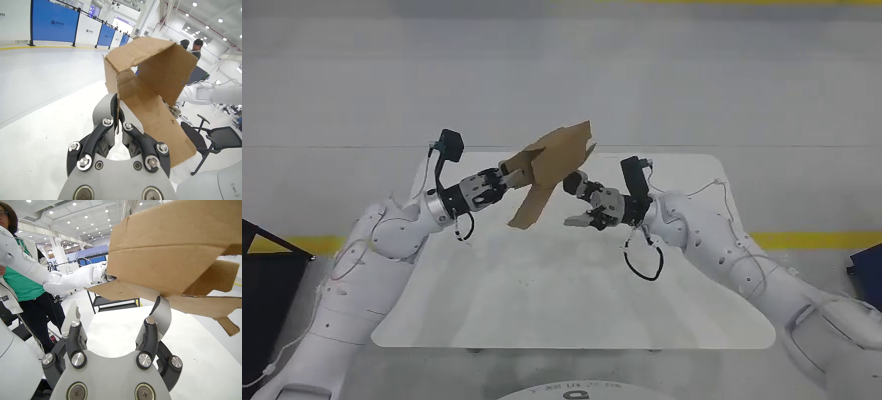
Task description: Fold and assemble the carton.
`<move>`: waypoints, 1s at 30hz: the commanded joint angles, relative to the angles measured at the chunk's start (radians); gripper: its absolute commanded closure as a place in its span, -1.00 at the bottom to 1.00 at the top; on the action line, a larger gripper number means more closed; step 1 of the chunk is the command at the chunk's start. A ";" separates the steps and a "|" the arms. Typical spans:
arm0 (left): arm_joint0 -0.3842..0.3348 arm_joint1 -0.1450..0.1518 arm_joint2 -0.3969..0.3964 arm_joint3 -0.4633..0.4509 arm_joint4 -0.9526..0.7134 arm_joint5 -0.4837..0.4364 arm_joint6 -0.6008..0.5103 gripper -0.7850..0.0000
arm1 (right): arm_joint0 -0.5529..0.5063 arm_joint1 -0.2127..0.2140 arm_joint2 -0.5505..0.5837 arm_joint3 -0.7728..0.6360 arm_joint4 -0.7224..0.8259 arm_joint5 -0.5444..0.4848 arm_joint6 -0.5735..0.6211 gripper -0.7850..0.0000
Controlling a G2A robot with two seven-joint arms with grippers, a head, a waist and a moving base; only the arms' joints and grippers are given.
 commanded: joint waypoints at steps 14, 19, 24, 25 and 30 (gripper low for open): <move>0.014 0.014 -0.030 0.022 -0.041 -0.047 -0.084 1.00 | -0.063 0.007 0.117 0.059 -0.060 0.000 -0.087 -1.00; 0.017 0.018 -0.033 0.025 -0.019 -0.059 -0.098 1.00 | -0.079 0.004 0.129 0.042 -0.082 0.000 -0.061 -0.76; 0.024 0.023 -0.045 0.008 0.017 -0.081 -0.101 1.00 | -0.078 -0.001 0.125 0.051 -0.064 0.000 -0.002 -0.44; 0.026 0.024 -0.049 0.003 0.028 -0.083 -0.099 1.00 | -0.076 -0.002 0.123 0.052 -0.055 0.000 0.009 -0.36; 0.039 0.027 -0.054 -0.018 0.057 -0.084 -0.090 1.00 | -0.064 -0.004 0.106 0.060 0.000 0.000 0.074 -0.39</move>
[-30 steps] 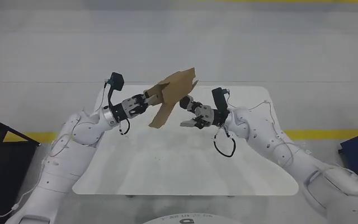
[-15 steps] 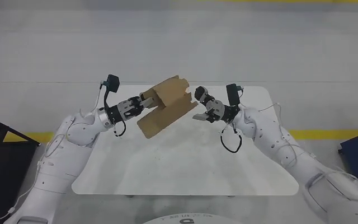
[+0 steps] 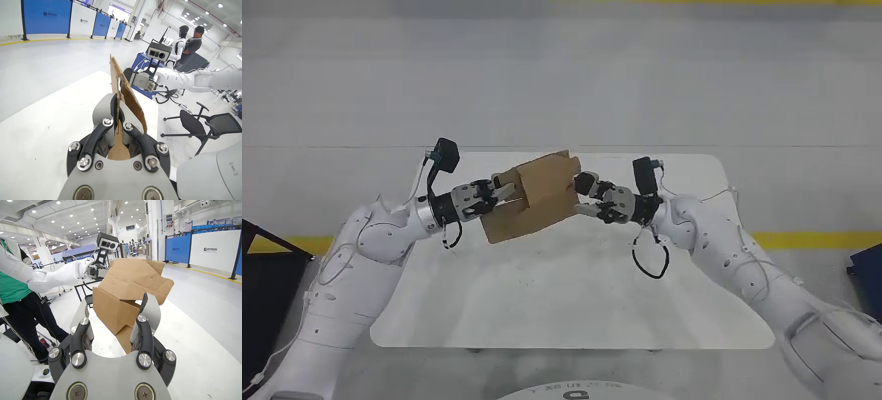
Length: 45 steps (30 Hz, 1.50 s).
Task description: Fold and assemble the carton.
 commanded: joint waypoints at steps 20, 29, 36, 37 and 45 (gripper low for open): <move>0.013 0.006 0.009 -0.027 0.027 0.003 0.018 1.00 | 0.013 0.001 -0.056 -0.059 0.141 0.000 0.144 -0.12; 0.014 0.007 0.008 -0.030 0.040 0.009 0.039 1.00 | 0.049 0.039 -0.149 -0.088 0.249 0.000 0.189 0.02; 0.011 0.009 0.004 -0.021 0.047 0.012 0.049 1.00 | 0.081 0.060 -0.198 -0.084 0.315 0.000 0.206 0.04; 0.010 0.009 0.003 -0.020 0.052 0.014 0.051 1.00 | 0.085 0.062 -0.203 -0.084 0.322 0.000 0.206 0.05; 0.007 0.009 0.006 -0.015 0.096 0.025 0.073 1.00 | 0.103 0.081 -0.231 -0.101 0.324 0.000 0.160 0.88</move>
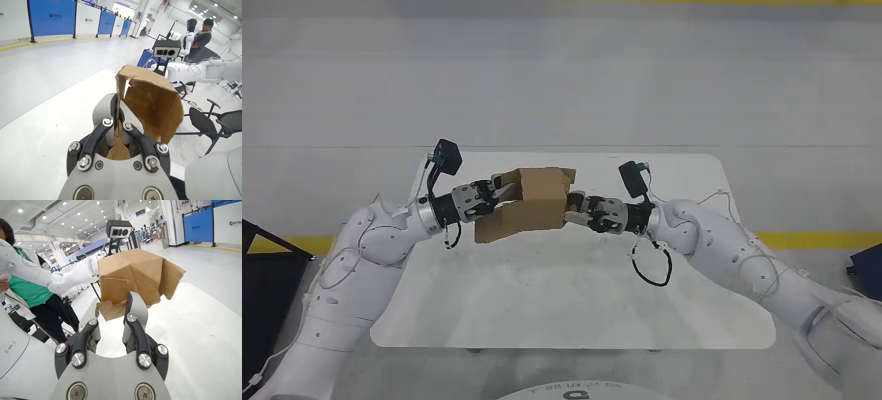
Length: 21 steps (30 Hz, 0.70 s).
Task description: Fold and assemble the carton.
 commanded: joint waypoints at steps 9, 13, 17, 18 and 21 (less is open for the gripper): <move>-0.005 0.001 -0.006 0.012 -0.009 -0.005 0.019 1.00 | 0.026 0.008 -0.033 0.021 -0.015 0.000 -0.050 1.00; -0.006 0.002 -0.006 0.013 -0.015 -0.007 0.019 1.00 | 0.037 0.010 -0.051 0.021 -0.019 0.000 -0.062 1.00; -0.013 0.002 -0.009 0.018 -0.015 -0.002 0.018 1.00 | 0.051 0.013 -0.063 0.027 -0.022 0.000 -0.077 1.00; -0.015 0.003 -0.010 0.020 -0.011 0.001 0.019 1.00 | 0.052 0.015 -0.065 0.028 -0.025 0.000 -0.086 1.00; -0.016 0.003 -0.011 0.019 0.000 0.003 0.022 1.00 | 0.054 0.019 -0.071 0.028 -0.036 0.000 -0.116 1.00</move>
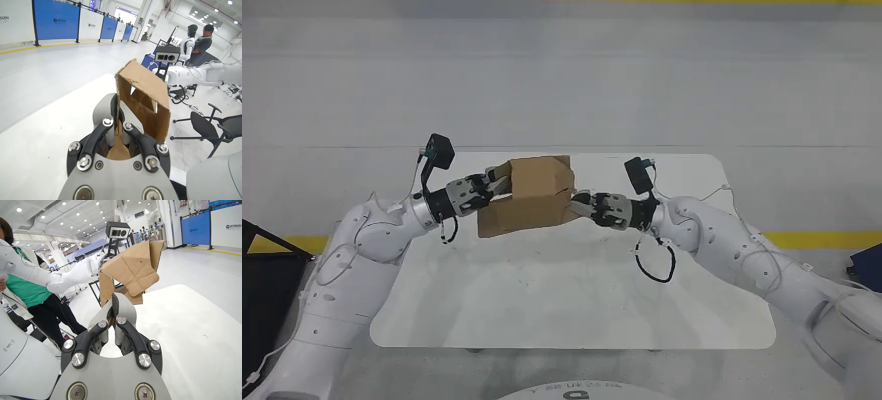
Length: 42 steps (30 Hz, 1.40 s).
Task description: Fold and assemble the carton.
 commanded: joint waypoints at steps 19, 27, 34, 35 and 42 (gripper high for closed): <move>-0.015 -0.002 0.019 0.020 0.000 -0.007 0.011 -1.00 | 0.032 0.014 -0.052 -0.001 -0.067 0.000 -0.141 1.00; -0.013 -0.004 0.034 0.022 0.072 -0.032 0.033 -1.00 | 0.047 0.015 -0.090 -0.008 -0.033 0.000 -0.171 1.00; -0.005 -0.005 0.019 0.047 0.138 -0.076 0.118 -1.00 | 0.068 0.015 -0.124 -0.001 0.091 0.000 -0.147 1.00; -0.003 -0.004 0.010 0.047 0.156 -0.085 0.138 -1.00 | 0.070 0.015 -0.128 0.000 0.111 0.000 -0.139 1.00; 0.063 -0.008 -0.036 0.033 0.371 -0.094 0.382 -1.00 | 0.089 0.010 -0.146 0.007 0.259 0.000 -0.027 1.00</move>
